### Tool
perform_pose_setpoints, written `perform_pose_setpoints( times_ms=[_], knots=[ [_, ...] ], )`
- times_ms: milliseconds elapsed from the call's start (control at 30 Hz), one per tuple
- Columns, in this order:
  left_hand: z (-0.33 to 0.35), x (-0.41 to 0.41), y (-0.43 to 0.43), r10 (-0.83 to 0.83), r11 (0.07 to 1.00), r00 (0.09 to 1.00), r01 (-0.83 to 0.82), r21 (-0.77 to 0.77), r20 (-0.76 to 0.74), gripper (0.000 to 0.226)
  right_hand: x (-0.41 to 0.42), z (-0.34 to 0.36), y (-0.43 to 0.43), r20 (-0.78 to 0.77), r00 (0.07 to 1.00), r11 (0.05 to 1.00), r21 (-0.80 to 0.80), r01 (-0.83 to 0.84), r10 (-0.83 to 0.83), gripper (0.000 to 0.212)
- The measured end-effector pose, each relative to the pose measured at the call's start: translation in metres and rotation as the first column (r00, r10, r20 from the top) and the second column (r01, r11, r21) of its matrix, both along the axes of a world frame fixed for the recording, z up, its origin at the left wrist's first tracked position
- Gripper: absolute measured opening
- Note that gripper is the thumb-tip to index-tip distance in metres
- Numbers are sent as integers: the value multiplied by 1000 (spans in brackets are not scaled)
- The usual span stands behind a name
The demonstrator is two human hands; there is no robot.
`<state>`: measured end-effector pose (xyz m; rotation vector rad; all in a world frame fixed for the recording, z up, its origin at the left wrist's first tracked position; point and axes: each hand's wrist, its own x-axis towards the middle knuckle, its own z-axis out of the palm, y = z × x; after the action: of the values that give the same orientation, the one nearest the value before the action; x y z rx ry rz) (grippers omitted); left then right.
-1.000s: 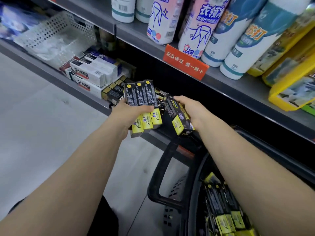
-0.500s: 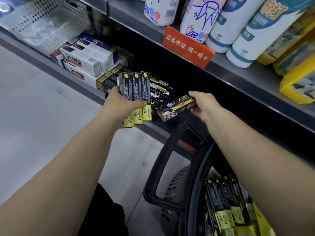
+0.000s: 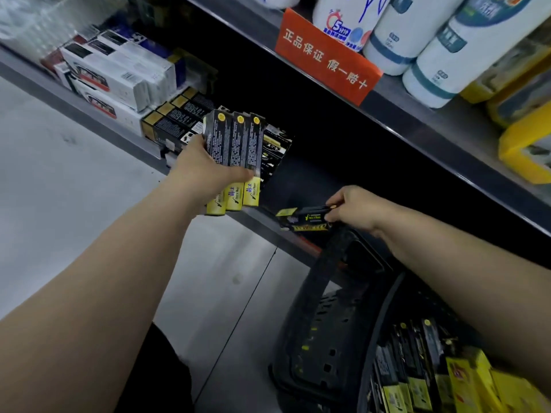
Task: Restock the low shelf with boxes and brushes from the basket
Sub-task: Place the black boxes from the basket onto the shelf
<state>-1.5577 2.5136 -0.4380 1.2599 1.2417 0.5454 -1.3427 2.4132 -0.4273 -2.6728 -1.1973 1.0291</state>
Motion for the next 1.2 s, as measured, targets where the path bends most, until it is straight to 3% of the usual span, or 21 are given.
perform_pose_setpoints(
  times_ms=[100,233,300,400,633,767,833,867,900,933,967,1000,1033,1100,1200],
  knots=[
    [-2,-1,-1,27,1000,1000,-27,11,-12,64,4,-12,27,133,984,992,-27,-120,122,36],
    [-2,4,1,41,999,999,-41,20,-17,72,1,-42,54,215,925,931,-261,-253,312,56],
    [-4,4,4,41,999,999,-40,24,-14,68,-1,-57,54,193,866,846,-387,-366,462,64],
    [-8,2,10,49,999,999,-49,19,-19,67,4,-68,54,122,727,660,-539,-523,676,50],
    [-15,8,15,48,998,999,-48,-45,-10,63,3,-89,62,87,655,590,-536,-604,750,52],
    [-14,13,14,25,995,999,-23,-93,20,70,4,-83,65,47,737,657,-494,-569,674,59],
    [-15,15,12,10,993,1000,-7,-115,27,70,3,-68,72,62,823,792,-325,-518,564,56],
    [-15,17,11,-2,992,1000,6,-127,28,69,1,-57,76,-36,898,884,-161,-438,438,50],
    [-16,18,9,-15,990,999,19,-141,29,69,-2,-45,79,-266,929,964,6,-266,258,45],
    [-16,19,9,-29,987,999,34,-156,33,69,-6,-33,80,-550,828,993,106,-58,108,44],
    [-17,20,8,-47,984,998,53,-171,39,70,-10,-25,81,-747,664,985,139,103,35,48],
    [-17,22,7,-69,980,997,76,-183,44,70,-13,-21,80,-828,560,971,158,182,30,55],
    [-17,23,7,-93,975,994,101,-196,52,70,-17,-20,79,-838,544,963,186,197,51,63],
    [-17,25,6,-127,963,989,143,-230,79,70,-20,-22,78,-784,616,956,230,183,71,70],
    [-18,26,6,-86,970,994,98,-222,61,68,2,-24,78,-713,701,953,225,205,18,59]
  ],
)
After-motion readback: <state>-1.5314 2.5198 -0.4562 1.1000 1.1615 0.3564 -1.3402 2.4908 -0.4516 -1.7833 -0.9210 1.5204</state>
